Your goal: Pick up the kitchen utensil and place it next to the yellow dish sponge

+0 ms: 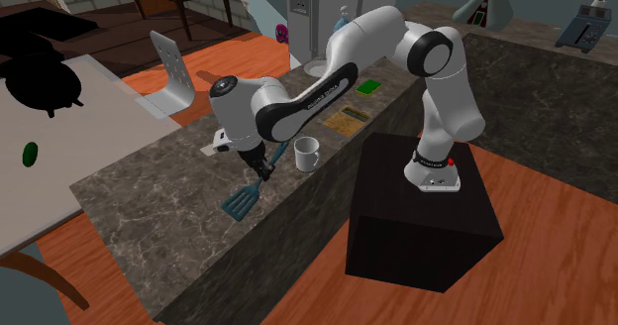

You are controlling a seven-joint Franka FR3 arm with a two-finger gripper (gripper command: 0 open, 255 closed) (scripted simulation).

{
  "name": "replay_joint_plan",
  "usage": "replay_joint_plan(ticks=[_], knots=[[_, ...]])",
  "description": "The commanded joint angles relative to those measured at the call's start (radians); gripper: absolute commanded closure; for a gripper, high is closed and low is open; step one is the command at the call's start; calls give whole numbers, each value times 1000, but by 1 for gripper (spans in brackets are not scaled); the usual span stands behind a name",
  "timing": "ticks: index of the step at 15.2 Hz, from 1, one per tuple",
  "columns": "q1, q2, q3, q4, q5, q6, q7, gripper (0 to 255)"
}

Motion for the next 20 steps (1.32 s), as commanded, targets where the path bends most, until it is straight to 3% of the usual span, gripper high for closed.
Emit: replay_joint_plan(ticks=[1, 14, 20], knots=[[1, -6, 1, 17, 1, -24, -1, 255], [5, -32, 4, 142, 8, -173, -11, 255], [-85, -209, -23, -120, 27, -80, -114, 255]])
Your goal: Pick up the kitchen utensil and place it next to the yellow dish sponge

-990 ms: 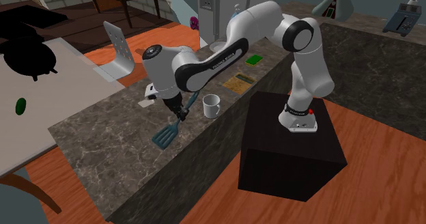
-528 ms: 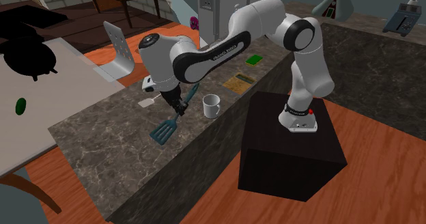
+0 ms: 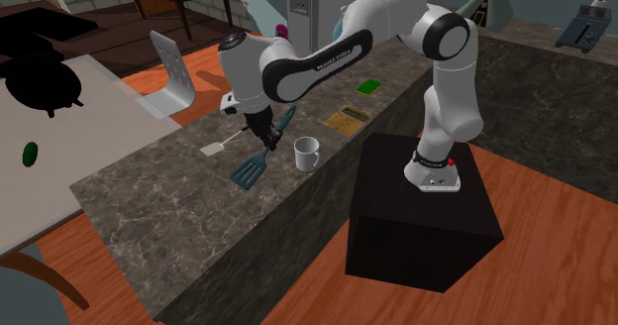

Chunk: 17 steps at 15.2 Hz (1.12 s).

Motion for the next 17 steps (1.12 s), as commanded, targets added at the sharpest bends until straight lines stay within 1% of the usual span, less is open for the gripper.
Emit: replay_joint_plan(ticks=[1, 5, 9, 17], knots=[[-28, -61, -10, -88, 6, 30, -35, 255], [-79, -152, -40, -213, 12, 71, -112, 255], [-128, -229, -75, -315, 12, 103, -194, 255], [-221, -341, -161, -457, -5, 149, -363, 255]])
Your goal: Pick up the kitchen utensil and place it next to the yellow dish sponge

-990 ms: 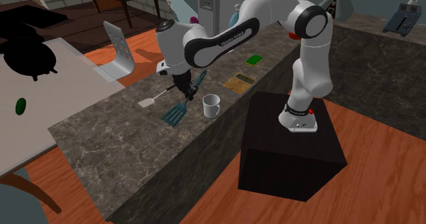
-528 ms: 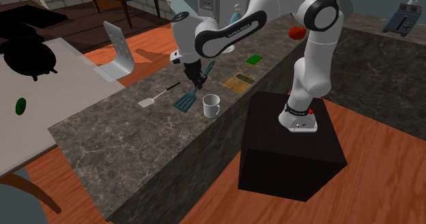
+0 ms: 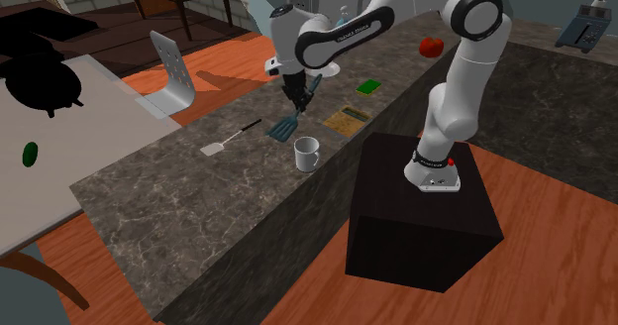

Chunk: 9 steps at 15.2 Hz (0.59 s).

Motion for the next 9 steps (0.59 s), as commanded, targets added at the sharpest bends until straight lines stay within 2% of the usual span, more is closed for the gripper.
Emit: replay_joint_plan(ticks=[1, 9], knots=[[-24, -15, -24, -23, -7, 12, -46, 255], [-117, -63, -124, -82, -38, 46, -224, 255]])
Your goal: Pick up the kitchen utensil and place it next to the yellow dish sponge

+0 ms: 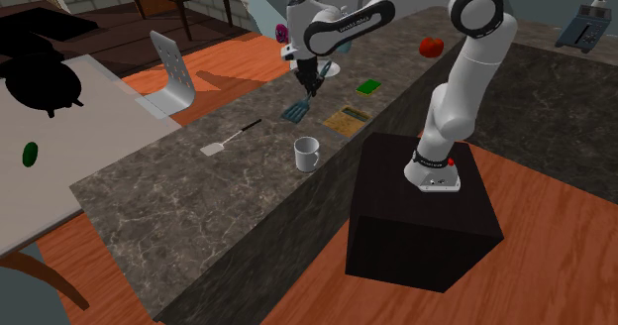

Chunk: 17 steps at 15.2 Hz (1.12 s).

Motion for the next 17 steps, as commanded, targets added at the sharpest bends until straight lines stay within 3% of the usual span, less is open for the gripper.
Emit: replay_joint_plan(ticks=[1, 9, 17], knots=[[-24, -10, -26, -10, -9, 6, -48, 255], [-118, 12, -131, 12, -28, 33, -237, 255], [-214, 99, -229, 107, -13, 51, -437, 255]])
